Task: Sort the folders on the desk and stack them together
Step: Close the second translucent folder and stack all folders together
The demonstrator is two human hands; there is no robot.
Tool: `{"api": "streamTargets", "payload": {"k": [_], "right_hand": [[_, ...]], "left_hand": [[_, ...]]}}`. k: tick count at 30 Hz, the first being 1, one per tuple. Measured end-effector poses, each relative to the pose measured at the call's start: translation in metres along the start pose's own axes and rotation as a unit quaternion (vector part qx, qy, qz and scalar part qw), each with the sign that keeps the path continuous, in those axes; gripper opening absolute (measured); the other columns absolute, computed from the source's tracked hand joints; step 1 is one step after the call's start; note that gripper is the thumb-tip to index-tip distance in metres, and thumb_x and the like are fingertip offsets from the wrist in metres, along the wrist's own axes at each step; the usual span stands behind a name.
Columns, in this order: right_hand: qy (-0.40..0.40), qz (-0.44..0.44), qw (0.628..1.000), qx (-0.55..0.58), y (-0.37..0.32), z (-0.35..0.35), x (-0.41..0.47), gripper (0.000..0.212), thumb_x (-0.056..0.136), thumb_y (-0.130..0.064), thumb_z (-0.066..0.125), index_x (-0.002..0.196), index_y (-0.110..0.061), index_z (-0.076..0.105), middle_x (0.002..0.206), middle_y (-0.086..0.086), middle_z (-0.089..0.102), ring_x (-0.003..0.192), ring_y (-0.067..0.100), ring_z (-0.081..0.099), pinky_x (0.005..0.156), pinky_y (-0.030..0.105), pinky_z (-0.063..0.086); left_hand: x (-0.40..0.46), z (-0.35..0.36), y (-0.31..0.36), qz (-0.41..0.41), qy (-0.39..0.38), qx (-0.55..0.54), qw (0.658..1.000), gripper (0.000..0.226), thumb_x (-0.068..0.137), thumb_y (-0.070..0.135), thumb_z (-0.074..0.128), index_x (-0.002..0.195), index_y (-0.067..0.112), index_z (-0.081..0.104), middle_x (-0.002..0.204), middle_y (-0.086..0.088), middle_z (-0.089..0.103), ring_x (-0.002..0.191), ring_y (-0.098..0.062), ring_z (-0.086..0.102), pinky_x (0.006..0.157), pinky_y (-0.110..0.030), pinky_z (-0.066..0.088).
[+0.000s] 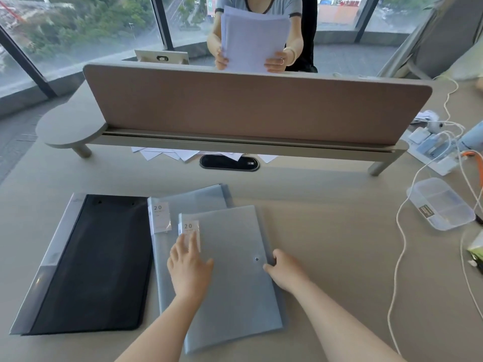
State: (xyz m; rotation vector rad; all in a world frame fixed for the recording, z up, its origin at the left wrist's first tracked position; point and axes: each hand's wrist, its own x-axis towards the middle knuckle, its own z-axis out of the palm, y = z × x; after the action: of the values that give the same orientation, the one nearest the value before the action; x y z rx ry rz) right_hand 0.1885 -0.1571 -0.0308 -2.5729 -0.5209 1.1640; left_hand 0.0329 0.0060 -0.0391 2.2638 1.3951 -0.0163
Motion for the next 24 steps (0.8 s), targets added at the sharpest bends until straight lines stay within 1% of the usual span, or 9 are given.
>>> {"api": "streamTargets", "payload": {"k": [3, 8, 10, 12, 14, 15, 20, 22, 24], "right_hand": [[0.003, -0.007, 0.999, -0.053, -0.001, -0.001, 0.002, 0.027, 0.088, -0.046, 0.055, 0.093, -0.020, 0.051, 0.096, 0.001, 0.061, 0.093, 0.027, 0.060, 0.075, 0.034, 0.045], [-0.010, 0.035, 0.987, -0.154, -0.004, -0.015, 0.006, 0.039, 0.085, -0.043, 0.059, 0.105, -0.010, 0.066, 0.109, 0.011, 0.070, 0.104, 0.031, 0.065, 0.074, 0.031, 0.045], [-0.057, 0.072, 0.981, -0.170, -0.007, -0.026, 0.007, 0.026, 0.081, -0.029, 0.059, 0.095, -0.010, 0.071, 0.095, 0.011, 0.071, 0.095, 0.029, 0.068, 0.069, 0.025, 0.044], [-0.100, 0.094, 0.980, -0.147, -0.011, -0.035, 0.010, 0.016, 0.078, -0.020, 0.058, 0.069, -0.013, 0.068, 0.068, 0.005, 0.063, 0.069, 0.025, 0.063, 0.056, 0.022, 0.040], [-0.101, 0.108, 0.984, -0.099, -0.015, -0.039, 0.014, 0.024, 0.080, -0.018, 0.056, 0.056, -0.016, 0.061, 0.049, 0.000, 0.056, 0.053, 0.021, 0.052, 0.047, 0.021, 0.034], [-0.090, 0.107, 0.987, -0.080, -0.017, -0.039, 0.017, 0.025, 0.080, -0.016, 0.054, 0.058, -0.016, 0.063, 0.048, 0.000, 0.058, 0.056, 0.023, 0.055, 0.048, 0.021, 0.034], [0.001, 0.082, 0.994, -0.071, -0.028, -0.026, 0.026, 0.026, 0.081, -0.013, 0.045, 0.091, -0.011, 0.069, 0.081, 0.007, 0.069, 0.088, 0.030, 0.065, 0.072, 0.027, 0.043], [0.034, 0.064, 0.994, -0.084, -0.038, -0.018, 0.028, 0.029, 0.084, -0.017, 0.048, 0.104, -0.009, 0.069, 0.106, 0.011, 0.071, 0.103, 0.031, 0.066, 0.079, 0.031, 0.047], [0.055, 0.029, 0.993, -0.102, -0.049, -0.008, 0.031, 0.029, 0.087, -0.020, 0.048, 0.106, -0.009, 0.067, 0.115, 0.014, 0.069, 0.109, 0.032, 0.065, 0.085, 0.033, 0.050]], "left_hand": [[-0.003, 0.006, 0.012, 0.129, -0.050, 0.047, 0.989, 0.072, 0.083, 0.029, 0.070, 0.149, 0.025, 0.042, 0.165, -0.006, 0.022, 0.152, -0.031, 0.015, 0.120, -0.043, 0.013], [-0.006, 0.023, 0.030, 0.234, -0.168, 0.156, 0.945, 0.082, 0.085, 0.055, 0.062, 0.155, 0.038, 0.022, 0.169, 0.003, -0.003, 0.155, -0.022, -0.006, 0.123, -0.040, -0.004], [-0.006, 0.029, 0.031, 0.236, -0.176, 0.167, 0.941, 0.084, 0.085, 0.058, 0.061, 0.155, 0.041, 0.019, 0.169, 0.003, -0.007, 0.155, -0.023, -0.010, 0.123, -0.043, -0.006], [-0.006, 0.031, 0.030, 0.240, -0.176, 0.174, 0.938, 0.084, 0.085, 0.058, 0.061, 0.155, 0.042, 0.018, 0.168, 0.003, -0.009, 0.154, -0.024, -0.011, 0.123, -0.045, -0.007], [-0.006, 0.031, 0.030, 0.243, -0.176, 0.180, 0.937, 0.084, 0.086, 0.059, 0.060, 0.156, 0.043, 0.016, 0.168, 0.003, -0.010, 0.154, -0.024, -0.012, 0.123, -0.045, -0.007], [-0.006, 0.031, 0.030, 0.245, -0.176, 0.180, 0.936, 0.084, 0.086, 0.059, 0.060, 0.156, 0.043, 0.015, 0.168, 0.003, -0.010, 0.154, -0.024, -0.012, 0.123, -0.045, -0.007], [-0.006, 0.030, 0.032, 0.249, -0.178, 0.176, 0.936, 0.083, 0.086, 0.058, 0.061, 0.155, 0.043, 0.017, 0.168, 0.003, -0.009, 0.154, -0.025, -0.011, 0.123, -0.045, -0.006], [-0.006, 0.030, 0.032, 0.248, -0.177, 0.175, 0.936, 0.083, 0.086, 0.057, 0.062, 0.155, 0.043, 0.018, 0.168, 0.003, -0.008, 0.154, -0.024, -0.011, 0.124, -0.045, -0.006], [-0.006, 0.030, 0.030, 0.247, -0.178, 0.172, 0.937, 0.083, 0.086, 0.058, 0.062, 0.154, 0.044, 0.018, 0.168, 0.004, -0.008, 0.154, -0.024, -0.010, 0.124, -0.045, -0.006]]}}
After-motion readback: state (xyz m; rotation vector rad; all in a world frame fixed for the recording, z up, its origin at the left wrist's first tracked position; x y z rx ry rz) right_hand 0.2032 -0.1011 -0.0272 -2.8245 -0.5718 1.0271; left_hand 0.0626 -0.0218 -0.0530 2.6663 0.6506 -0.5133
